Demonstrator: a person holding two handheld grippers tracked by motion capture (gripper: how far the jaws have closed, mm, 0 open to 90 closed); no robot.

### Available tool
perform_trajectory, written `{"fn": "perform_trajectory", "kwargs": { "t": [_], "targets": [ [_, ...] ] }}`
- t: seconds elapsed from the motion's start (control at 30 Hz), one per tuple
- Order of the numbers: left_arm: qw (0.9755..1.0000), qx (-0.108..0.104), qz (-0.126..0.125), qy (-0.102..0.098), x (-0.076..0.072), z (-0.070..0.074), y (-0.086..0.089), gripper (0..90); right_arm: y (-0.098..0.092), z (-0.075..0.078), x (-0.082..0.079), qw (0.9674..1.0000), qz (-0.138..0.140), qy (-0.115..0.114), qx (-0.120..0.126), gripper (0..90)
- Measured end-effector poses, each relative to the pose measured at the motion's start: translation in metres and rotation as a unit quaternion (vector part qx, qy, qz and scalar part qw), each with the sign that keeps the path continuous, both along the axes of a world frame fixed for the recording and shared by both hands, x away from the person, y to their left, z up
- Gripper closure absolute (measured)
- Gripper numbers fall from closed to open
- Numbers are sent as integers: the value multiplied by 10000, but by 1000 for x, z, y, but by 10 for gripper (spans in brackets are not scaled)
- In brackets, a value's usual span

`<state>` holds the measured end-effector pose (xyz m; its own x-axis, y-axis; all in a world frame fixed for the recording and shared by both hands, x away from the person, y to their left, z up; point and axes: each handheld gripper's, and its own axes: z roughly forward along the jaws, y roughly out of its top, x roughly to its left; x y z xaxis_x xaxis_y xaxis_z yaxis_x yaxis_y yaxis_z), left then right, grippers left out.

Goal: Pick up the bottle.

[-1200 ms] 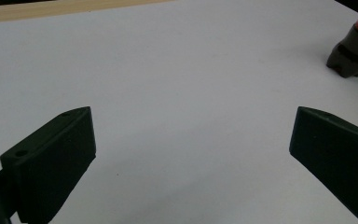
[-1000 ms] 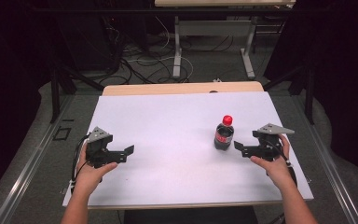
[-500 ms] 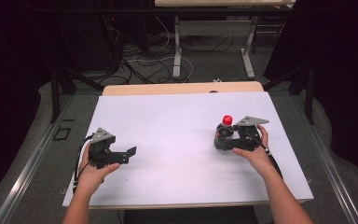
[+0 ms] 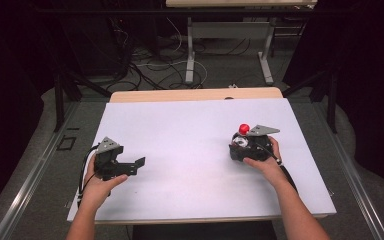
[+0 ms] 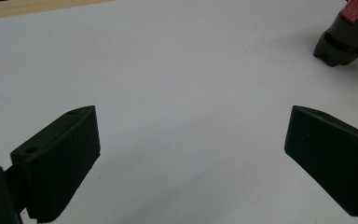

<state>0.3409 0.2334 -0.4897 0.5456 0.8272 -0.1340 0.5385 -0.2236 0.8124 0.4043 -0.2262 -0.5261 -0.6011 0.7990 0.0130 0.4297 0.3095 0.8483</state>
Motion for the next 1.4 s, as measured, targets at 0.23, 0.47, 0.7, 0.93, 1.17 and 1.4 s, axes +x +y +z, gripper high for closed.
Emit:
{"fn": "perform_trajectory", "kwargs": {
  "t": [0.23, 0.47, 0.7, 0.93, 1.17, 1.4],
  "targets": [
    [10000, -36, -59, -22, -2, 4, -6, 92, 17, 8, -22, 9993, 339, -25, -183, 289],
    [9987, -228, -416, -199, -9, 14, -16, 145, 38, 27, -45, 9957, 922, -96, 43, 290],
    [9943, -386, -892, -447, -20, 31, -37, 151, 58, 37, -66, 9878, 1555, -92, 39, 291],
    [9864, -338, -1529, -505, -32, 47, -70, 169, 71, 40, -78, 9807, 1952, -77, 109, 292],
    [9788, -207, -1985, -465, -32, 58, -106, 211, 79, 41, -83, 9754, 2203, -88, 0, 293],
    [9701, -286, -2328, -618, -27, 72, -130, 263, 83, 37, -85, 9744, 2249, -59, 38, 293]
  ]
}}
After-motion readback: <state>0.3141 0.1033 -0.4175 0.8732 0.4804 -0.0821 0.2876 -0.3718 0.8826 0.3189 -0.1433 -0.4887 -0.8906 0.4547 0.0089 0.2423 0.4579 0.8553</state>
